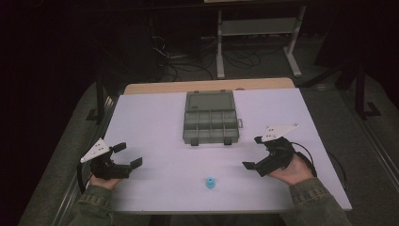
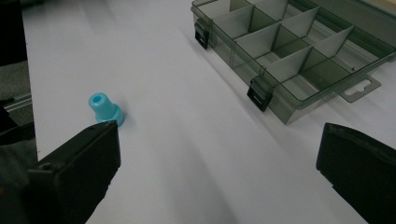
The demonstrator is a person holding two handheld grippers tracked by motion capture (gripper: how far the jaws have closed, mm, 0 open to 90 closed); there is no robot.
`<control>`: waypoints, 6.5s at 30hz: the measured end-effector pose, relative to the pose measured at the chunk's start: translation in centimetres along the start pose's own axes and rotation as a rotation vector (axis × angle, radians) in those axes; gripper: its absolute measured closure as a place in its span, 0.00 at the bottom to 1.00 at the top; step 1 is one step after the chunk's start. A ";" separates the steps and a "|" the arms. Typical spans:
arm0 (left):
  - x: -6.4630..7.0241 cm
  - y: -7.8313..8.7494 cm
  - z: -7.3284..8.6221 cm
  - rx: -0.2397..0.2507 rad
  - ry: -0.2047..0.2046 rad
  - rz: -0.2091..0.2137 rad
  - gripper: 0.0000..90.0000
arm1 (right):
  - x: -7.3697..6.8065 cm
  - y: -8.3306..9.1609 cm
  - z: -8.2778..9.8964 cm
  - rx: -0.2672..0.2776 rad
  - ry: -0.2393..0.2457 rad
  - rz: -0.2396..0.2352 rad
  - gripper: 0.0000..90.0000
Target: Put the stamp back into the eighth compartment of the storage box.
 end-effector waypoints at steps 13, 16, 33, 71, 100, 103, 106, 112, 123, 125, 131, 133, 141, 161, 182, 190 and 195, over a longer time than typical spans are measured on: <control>0.0 0.1 0.0 0.005 0.002 0.001 0.00 | -1.0 -1.2 -0.8 -0.032 0.035 -0.028 0.00; 0.0 0.0 0.0 0.005 0.001 0.002 0.00 | -1.3 -1.6 -1.0 -0.041 0.048 -0.032 0.00; 0.1 0.0 0.0 0.003 -0.002 0.006 0.00 | -3.2 -3.2 -1.8 -0.079 0.107 -0.081 0.00; 0.1 0.0 -0.1 0.005 -0.002 0.003 0.00 | -7.9 -6.0 -2.3 -0.153 0.214 -0.196 0.00; 0.1 0.0 -0.1 0.006 -0.006 0.005 0.00 | -10.1 -8.9 -1.4 -0.235 0.349 -0.203 0.16; 0.1 0.0 -0.1 0.005 -0.007 0.004 0.00 | -10.1 -9.0 -1.2 -0.247 0.340 -0.207 0.18; 0.1 0.0 -0.1 0.004 -0.008 0.004 0.00 | -10.1 -9.1 -1.2 -0.253 0.340 -0.209 0.20; 0.1 0.0 0.0 0.002 -0.007 0.005 0.00 | -10.0 -9.1 -1.2 -0.249 0.331 -0.229 0.29; 0.1 0.0 0.0 0.001 -0.008 0.004 0.00 | -10.2 -9.2 -1.0 -0.258 0.313 -0.263 0.46; 0.1 0.0 0.0 0.001 -0.007 0.004 0.00 | -10.2 -9.2 -0.9 -0.261 0.308 -0.273 0.49; 0.2 -0.1 0.0 0.003 -0.007 0.005 0.00 | -10.2 -9.4 -0.6 -0.283 0.314 -0.268 0.62; 0.2 -0.1 0.0 0.003 -0.006 0.005 0.00 | -10.1 -9.4 -0.6 -0.280 0.309 -0.271 0.66; 0.2 -0.1 0.0 0.002 -0.007 0.005 0.00 | -10.1 -9.2 -0.7 -0.274 0.306 -0.275 0.75; 0.2 -0.1 0.0 -0.001 -0.008 0.008 0.00 | -9.7 -8.2 -1.8 -0.233 0.272 -0.282 0.79; 0.2 -0.1 -0.1 0.003 -0.006 0.008 0.00 | -8.5 -6.7 -3.8 -0.185 0.253 -0.264 0.79; 0.2 -0.1 0.0 0.000 -0.010 0.010 0.00 | -7.5 -5.8 -5.1 -0.162 0.244 -0.254 0.79; 0.2 -0.1 0.0 0.001 -0.008 0.010 0.00 | -7.0 -5.5 -5.7 -0.156 0.243 -0.243 0.79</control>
Point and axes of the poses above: each handheld gripper's, and its own axes: y roughly backward along the jaws, z roughly out of its underside, x roughly to its right, the point moved 8 cm from there along -y, roughly forward along the jaws, and after that the axes turned 6 degrees about z, right-handed, at the moved point
